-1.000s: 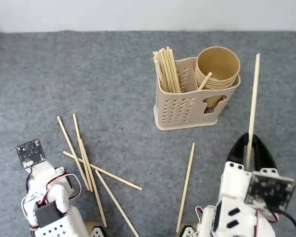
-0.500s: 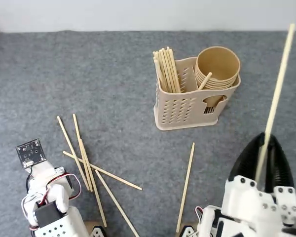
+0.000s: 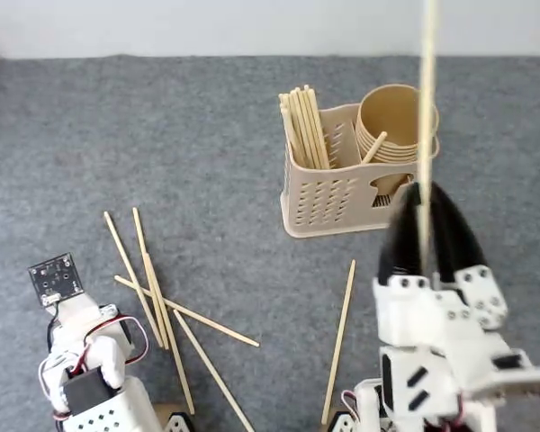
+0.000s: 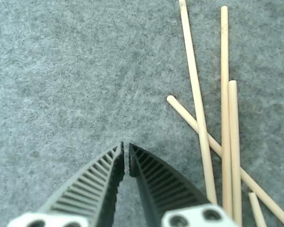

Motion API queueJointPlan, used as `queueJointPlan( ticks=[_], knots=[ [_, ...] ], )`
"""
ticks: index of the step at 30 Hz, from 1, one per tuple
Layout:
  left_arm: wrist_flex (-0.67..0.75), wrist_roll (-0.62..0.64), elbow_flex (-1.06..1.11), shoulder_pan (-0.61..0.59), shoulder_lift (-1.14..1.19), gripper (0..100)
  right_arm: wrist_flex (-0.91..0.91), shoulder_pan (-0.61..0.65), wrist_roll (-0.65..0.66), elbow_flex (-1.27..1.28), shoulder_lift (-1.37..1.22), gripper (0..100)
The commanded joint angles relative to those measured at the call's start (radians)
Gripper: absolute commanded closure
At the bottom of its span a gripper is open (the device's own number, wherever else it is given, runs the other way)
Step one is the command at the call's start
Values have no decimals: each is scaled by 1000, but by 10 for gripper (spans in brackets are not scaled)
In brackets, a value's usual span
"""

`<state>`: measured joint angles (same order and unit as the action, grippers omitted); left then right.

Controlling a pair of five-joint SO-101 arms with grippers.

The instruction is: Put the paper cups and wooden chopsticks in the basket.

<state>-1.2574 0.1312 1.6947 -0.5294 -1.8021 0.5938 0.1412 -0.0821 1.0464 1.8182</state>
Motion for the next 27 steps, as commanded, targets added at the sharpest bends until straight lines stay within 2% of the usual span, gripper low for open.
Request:
queueJointPlan(
  ticks=[1, 7, 13, 19, 27],
  knots=[
    [3, 0, -12, 5, -14, 983, -25, 73, -11, 68, -5, 991],
    [3, 0, -12, 5, -14, 983, 81, 170, -11, 178, -5, 991],
    [2, 0, -12, 3, -14, 983, 252, 278, -11, 172, -5, 991],
    [-3, 0, -12, 2, -14, 983, 421, 332, -11, 178, -5, 991],
    [3, -8, -36, -2, -14, 982, 541, 446, 21, 180, -53, 991]
  ],
)
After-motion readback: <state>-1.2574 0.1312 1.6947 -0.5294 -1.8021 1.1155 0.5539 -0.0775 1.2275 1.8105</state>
